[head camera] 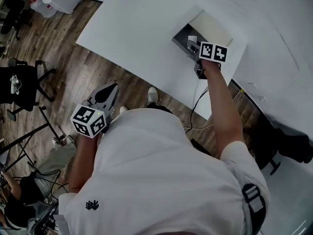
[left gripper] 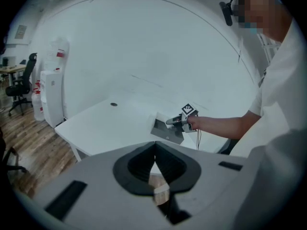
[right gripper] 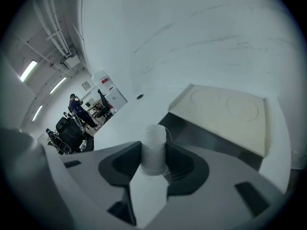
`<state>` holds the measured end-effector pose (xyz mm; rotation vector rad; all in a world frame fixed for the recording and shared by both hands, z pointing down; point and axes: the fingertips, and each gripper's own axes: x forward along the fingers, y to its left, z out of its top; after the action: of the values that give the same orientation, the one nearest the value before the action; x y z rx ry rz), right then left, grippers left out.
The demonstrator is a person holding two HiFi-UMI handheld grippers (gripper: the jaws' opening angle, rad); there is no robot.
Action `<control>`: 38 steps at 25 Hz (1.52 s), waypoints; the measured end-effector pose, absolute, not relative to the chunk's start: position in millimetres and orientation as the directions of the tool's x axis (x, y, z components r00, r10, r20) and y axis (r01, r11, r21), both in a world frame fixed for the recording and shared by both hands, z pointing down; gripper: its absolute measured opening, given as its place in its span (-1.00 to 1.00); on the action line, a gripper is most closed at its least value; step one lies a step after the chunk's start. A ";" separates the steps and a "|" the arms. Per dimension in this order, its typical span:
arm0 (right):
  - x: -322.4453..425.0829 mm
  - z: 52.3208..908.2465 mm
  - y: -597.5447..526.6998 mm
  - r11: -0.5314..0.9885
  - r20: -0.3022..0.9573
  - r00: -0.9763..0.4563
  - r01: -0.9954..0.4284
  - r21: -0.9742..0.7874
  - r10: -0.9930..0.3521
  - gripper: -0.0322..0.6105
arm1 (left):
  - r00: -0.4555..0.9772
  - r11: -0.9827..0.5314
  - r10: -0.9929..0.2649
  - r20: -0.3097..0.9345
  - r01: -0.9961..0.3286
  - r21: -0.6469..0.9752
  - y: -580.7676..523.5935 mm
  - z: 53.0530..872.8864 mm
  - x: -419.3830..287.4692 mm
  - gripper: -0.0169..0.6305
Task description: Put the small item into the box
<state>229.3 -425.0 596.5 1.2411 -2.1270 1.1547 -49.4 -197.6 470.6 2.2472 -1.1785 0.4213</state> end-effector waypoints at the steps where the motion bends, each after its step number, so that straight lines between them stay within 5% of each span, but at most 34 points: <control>1: 227.6 604.1 -432.1 0.258 0.699 -0.516 -0.856 -0.449 -0.495 -0.40 | 0.548 -0.437 -0.659 0.515 -0.836 0.331 -197.1 471.5 -52.4 -0.92; 18: 203.1 687.1 -477.2 0.217 0.810 -0.487 -0.873 -0.437 -0.326 -0.40 | 0.416 -0.274 -0.709 0.570 -0.907 0.321 -195.3 478.8 -73.1 -0.92; 38: 203.4 678.3 -477.8 0.183 0.801 -0.490 -0.871 -0.455 -0.344 -0.21 | 0.451 -0.317 -0.698 0.557 -0.891 0.324 -199.3 475.9 -82.2 -0.92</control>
<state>203.4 -477.8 678.3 1.1376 -1.9304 1.2876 -82.2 -199.3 475.9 2.1080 -1.3227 0.4226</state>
